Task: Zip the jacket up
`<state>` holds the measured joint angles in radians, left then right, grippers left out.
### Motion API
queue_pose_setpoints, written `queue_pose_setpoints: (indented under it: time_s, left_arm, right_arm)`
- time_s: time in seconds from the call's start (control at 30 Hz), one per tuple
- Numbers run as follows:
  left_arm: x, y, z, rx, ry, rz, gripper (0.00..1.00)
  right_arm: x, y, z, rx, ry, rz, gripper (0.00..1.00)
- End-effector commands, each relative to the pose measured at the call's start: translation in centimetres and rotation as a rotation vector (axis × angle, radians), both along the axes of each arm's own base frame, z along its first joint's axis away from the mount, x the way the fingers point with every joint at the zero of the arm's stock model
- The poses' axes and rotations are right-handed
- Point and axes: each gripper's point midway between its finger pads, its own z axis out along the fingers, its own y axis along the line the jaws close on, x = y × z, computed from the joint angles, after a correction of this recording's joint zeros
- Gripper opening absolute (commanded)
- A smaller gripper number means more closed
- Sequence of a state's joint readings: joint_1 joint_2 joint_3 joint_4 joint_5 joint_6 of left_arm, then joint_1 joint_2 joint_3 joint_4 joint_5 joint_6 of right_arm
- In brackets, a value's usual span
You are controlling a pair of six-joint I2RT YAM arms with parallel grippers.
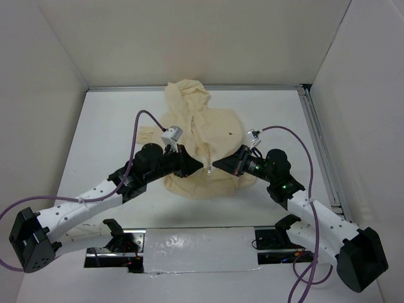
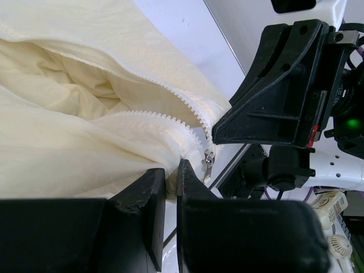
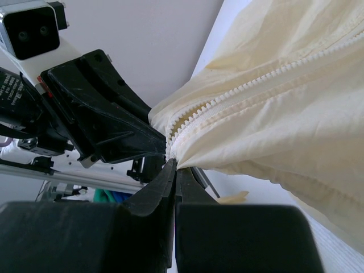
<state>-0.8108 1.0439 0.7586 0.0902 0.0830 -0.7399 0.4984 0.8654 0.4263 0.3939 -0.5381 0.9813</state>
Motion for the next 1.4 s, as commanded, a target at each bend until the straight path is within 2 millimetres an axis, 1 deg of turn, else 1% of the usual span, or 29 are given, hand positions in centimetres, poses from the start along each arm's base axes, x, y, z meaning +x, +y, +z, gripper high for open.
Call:
queue_pose_setpoints:
  time_s: [0.0,0.2,0.23,0.3,0.43,0.63,0.7,0.83,0.9,0.93,0.97,1.1,1.13,1.2,1.27,1.3,1.37]
  left_arm:
    - [0.1,-0.6,1.1,-0.029,-0.054,-0.018,0.00]
    - [-0.1,-0.7,1.0,-0.031,-0.051,-0.026,0.00]
    - [-0.1,-0.7,1.3,-0.039,-0.056,-0.027,0.00]
    - [-0.4,-0.7,1.4,-0.042,-0.070,-0.037,0.00]
    - [-1.0,-0.8,1.9,-0.063,-0.108,-0.069,0.00]
    - [-1.8,-0.9,1.9,-0.078,-0.144,-0.118,0.00]
    - [-1.9,-0.9,1.9,-0.083,-0.151,-0.120,0.00]
    - [-2.1,-0.7,2.4,-0.092,-0.176,-0.126,0.00]
    - [-2.2,-1.0,2.4,-0.088,-0.179,-0.146,0.00]
    - [-2.3,-1.2,2.4,-0.085,-0.182,-0.160,0.00]
    - [-2.3,-1.3,2.3,-0.083,-0.175,-0.168,0.00]
    - [-2.3,-1.4,2.1,-0.070,-0.143,-0.163,0.00]
    - [-2.2,-1.5,2.5,-0.072,-0.148,-0.167,0.07]
    - [-2.5,-1.6,2.8,-0.081,-0.145,-0.182,0.27]
    - [-2.8,-1.6,3.1,-0.093,-0.159,-0.196,0.29]
    - [-2.8,-1.6,3.0,-0.094,-0.160,-0.199,0.33]
    - [-2.8,-1.7,2.9,-0.099,-0.155,-0.199,0.35]
  right_arm:
    - [0.2,0.0,3.7,0.067,-0.097,0.004,0.00]
    - [0.2,0.1,3.7,0.066,-0.087,0.008,0.00]
    - [0.3,0.0,3.8,0.064,-0.091,0.002,0.00]
    - [0.5,0.0,3.5,0.048,-0.080,-0.009,0.00]
    - [0.7,0.0,3.6,0.054,-0.075,-0.012,0.00]
    - [0.8,0.3,3.6,0.059,-0.068,0.001,0.00]
    - [1.1,0.3,3.3,0.031,-0.065,-0.009,0.00]
    - [0.8,0.5,2.1,-0.003,-0.051,0.012,0.00]
    - [0.0,0.9,2.1,0.007,-0.063,0.064,0.00]
    - [-0.2,1.0,2.8,0.026,-0.097,0.080,0.00]
    - [-0.7,1.2,2.7,0.023,-0.115,0.109,0.00]
    - [-1.3,1.7,2.8,0.002,-0.141,0.166,0.00]
    - [-1.4,1.8,2.9,0.006,-0.148,0.177,0.00]
    - [-1.6,2.1,2.7,0.004,-0.140,0.193,0.00]
    - [-1.6,2.2,2.7,0.006,-0.135,0.196,0.00]
    - [-1.6,2.3,2.7,0.015,-0.135,0.197,0.00]
    - [-1.8,2.4,3.0,0.025,-0.147,0.198,0.00]
